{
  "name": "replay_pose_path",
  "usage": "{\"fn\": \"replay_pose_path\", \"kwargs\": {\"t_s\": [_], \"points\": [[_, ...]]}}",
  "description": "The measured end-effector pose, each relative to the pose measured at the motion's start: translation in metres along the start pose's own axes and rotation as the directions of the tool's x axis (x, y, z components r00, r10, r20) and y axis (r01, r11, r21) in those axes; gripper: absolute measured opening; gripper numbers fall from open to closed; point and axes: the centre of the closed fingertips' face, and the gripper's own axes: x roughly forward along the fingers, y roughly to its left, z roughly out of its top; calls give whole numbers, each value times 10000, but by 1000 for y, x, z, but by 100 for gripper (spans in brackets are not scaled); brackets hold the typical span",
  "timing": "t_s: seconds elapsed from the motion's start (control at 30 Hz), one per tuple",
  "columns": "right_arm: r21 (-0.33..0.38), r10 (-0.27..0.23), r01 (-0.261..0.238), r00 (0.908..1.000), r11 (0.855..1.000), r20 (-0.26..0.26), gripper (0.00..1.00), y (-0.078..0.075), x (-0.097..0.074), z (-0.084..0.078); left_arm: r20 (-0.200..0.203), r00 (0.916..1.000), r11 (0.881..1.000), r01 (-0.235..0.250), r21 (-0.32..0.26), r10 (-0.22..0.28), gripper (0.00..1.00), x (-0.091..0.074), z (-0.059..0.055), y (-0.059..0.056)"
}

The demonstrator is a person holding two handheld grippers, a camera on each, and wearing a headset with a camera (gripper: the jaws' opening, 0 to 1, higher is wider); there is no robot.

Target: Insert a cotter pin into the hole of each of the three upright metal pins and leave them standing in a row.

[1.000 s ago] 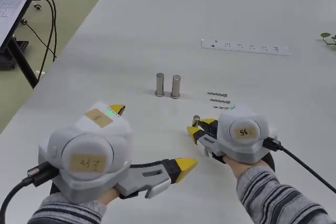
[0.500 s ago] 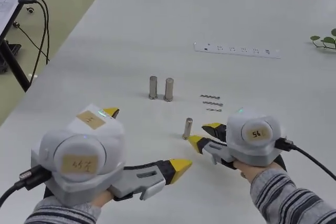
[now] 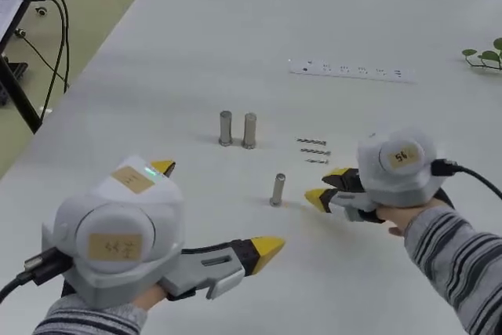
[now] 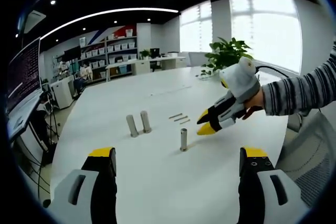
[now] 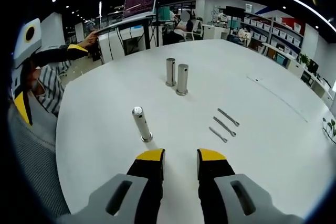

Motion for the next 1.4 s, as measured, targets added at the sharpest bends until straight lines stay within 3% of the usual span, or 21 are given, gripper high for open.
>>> {"fn": "replay_pose_path", "kwargs": {"t_s": [0.27,0.37,0.5,0.7,0.83,0.93,1.07,1.27,1.33,1.4], "points": [[-389,294,-326,9964,9987,-795,20,-19,10,9,-69,10000,9999,52,-110,-53,97,1,-3,1],[-179,600,-622,9926,9979,-1058,20,-27,19,13,-125,9999,9999,40,-156,-42,96,1,-6,3],[-610,580,-675,9874,9959,-1471,20,-29,22,11,-147,9999,9997,-11,-249,8,96,0,-8,6],[-426,691,-775,9827,9961,-1719,19,-36,26,12,-254,9997,9994,5,-337,-14,95,2,-12,8],[-513,858,-995,9714,9937,-2213,19,-42,29,6,-284,9996,9992,43,-392,-54,94,4,-13,9],[-489,952,-1094,9677,9928,-2336,18,-46,31,6,-11,10000,9981,96,-610,-97,94,5,-9,9],[-523,1103,-1281,9590,9904,-2611,17,-58,40,7,-154,9998,9986,149,-513,-157,93,6,-12,10],[-695,1315,-1577,9484,9850,-2885,10,-57,42,3,-271,9995,9984,147,-546,-162,92,8,-16,10],[-802,1353,-1680,9403,9825,-3124,6,-54,41,-2,-274,9995,9983,140,-562,-156,92,8,-16,11],[-987,1329,-1717,9396,9802,-3154,6,-53,41,-2,-299,9994,9984,135,-542,-152,92,8,-16,11]]}}
